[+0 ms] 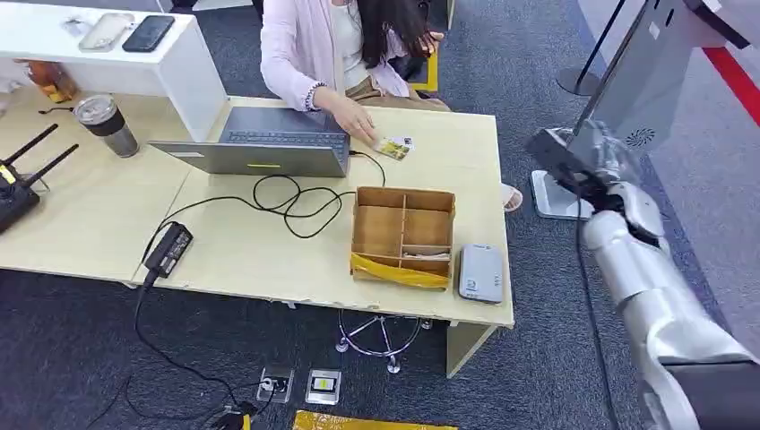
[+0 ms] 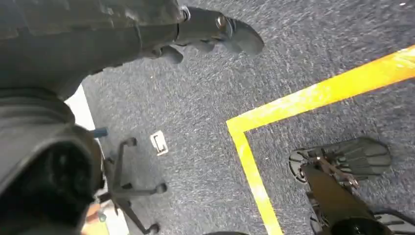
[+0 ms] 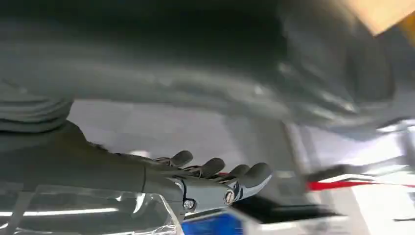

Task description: Pass the card to the sensor for recognition and then transmit it.

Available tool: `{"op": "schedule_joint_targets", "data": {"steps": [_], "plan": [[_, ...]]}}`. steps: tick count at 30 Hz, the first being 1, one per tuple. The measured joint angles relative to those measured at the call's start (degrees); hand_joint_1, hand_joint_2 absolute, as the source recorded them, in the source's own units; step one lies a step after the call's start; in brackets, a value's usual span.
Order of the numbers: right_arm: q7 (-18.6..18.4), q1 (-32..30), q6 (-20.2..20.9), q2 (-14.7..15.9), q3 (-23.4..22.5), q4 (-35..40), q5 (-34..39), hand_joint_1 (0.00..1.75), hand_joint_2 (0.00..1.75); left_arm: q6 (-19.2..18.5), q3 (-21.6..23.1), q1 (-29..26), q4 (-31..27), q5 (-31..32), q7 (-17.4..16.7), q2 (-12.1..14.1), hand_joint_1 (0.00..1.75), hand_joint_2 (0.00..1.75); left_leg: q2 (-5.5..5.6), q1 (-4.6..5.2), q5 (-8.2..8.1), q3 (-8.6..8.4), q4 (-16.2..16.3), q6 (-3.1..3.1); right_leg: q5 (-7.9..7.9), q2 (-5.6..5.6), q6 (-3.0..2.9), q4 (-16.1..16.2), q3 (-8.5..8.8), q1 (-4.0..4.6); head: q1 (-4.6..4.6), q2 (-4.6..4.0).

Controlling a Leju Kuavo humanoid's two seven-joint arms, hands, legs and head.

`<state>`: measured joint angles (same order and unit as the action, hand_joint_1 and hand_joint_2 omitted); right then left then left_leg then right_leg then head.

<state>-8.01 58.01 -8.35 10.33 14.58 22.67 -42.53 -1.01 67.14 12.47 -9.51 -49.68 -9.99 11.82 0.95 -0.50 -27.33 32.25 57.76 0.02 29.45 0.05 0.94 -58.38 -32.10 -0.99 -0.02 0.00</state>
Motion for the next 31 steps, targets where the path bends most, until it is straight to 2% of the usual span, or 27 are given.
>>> {"op": "schedule_joint_targets", "data": {"steps": [5,9,12,15,19,22,24,28,31], "plan": [[-4.00,-3.94,0.55,11.68,-5.79,-2.60,1.22,0.00,0.00,0.72,0.00,-1.55,0.13,-1.16,1.00,0.39,0.00,0.00,0.04,0.00,-0.12,0.06,0.00,0.14,0.01,-0.06,0.01,0.04,-0.04,0.00,-0.11,0.00],[-5.04,-11.50,2.77,17.78,-9.78,-4.09,5.01,0.00,0.00,1.99,-0.09,-2.20,0.15,-2.95,3.10,0.42,0.00,0.00,-0.02,-0.08,-0.22,0.00,-0.02,0.08,0.06,-0.06,-0.02,0.06,0.04,0.08,-0.07,0.00],[-3.50,-18.17,4.18,20.28,-12.82,-5.03,8.66,0.00,0.00,2.91,-0.24,-2.87,0.15,-4.09,4.81,0.44,0.00,0.00,-0.04,-0.12,-0.23,0.00,-0.05,0.06,0.09,-0.02,0.00,0.05,0.02,0.10,-0.13,0.00],[-1.25,-24.40,4.44,21.34,-15.92,-5.86,11.28,0.00,0.00,4.09,-0.35,-3.09,0.15,-4.92,7.02,0.44,0.00,0.00,-0.03,-0.15,-0.23,0.00,-0.07,0.05,0.13,-0.04,-0.04,0.04,0.03,0.14,-0.11,0.00],[5.75,-34.10,6.23,21.15,-20.34,-6.93,17.16,0.00,0.00,3.43,-2.56,-3.43,0.15,-11.24,10.03,0.42,0.00,0.00,0.15,-0.29,-0.24,-0.02,-0.08,0.02,0.24,-0.21,-0.09,0.04,0.17,0.29,-0.02,0.00],[8.59,-40.88,3.84,19.46,-24.60,-7.92,21.36,0.00,0.00,3.67,-4.94,-3.92,0.15,-14.54,11.48,0.31,0.00,0.00,0.20,-0.29,-0.25,0.02,-0.09,0.01,0.26,-0.31,-0.12,0.03,0.15,0.29,-0.13,0.00],[7.06,-44.62,2.56,17.47,-27.38,-8.59,23.33,0.00,0.00,3.80,-6.79,-4.06,0.15,-17.85,12.11,-0.09,0.00,0.00,0.19,-0.34,-0.32,-0.03,-0.10,-0.10,0.32,-0.30,-0.20,0.03,0.20,0.35,-0.07,0.00],[-0.31,-49.58,-1.81,10.99,-31.43,-10.08,25.03,0.00,0.00,4.33,-10.73,-4.44,0.15,-20.74,11.76,-1.18,0.00,0.00,-0.02,-0.41,-0.38,-0.10,-0.12,-0.21,0.35,-0.03,-0.25,0.01,0.18,0.43,-0.04,0.00],[-3.83,-50.70,-6.88,6.58,-33.66,-10.86,25.70,0.00,0.00,4.00,-12.43,-4.41,0.15,-21.22,7.26,-1.83,0.00,0.00,-0.16,-0.40,-0.38,-0.20,-0.12,-0.22,0.35,0.07,-0.26,-0.03,0.17,0.42,-0.13,0.00]]}}
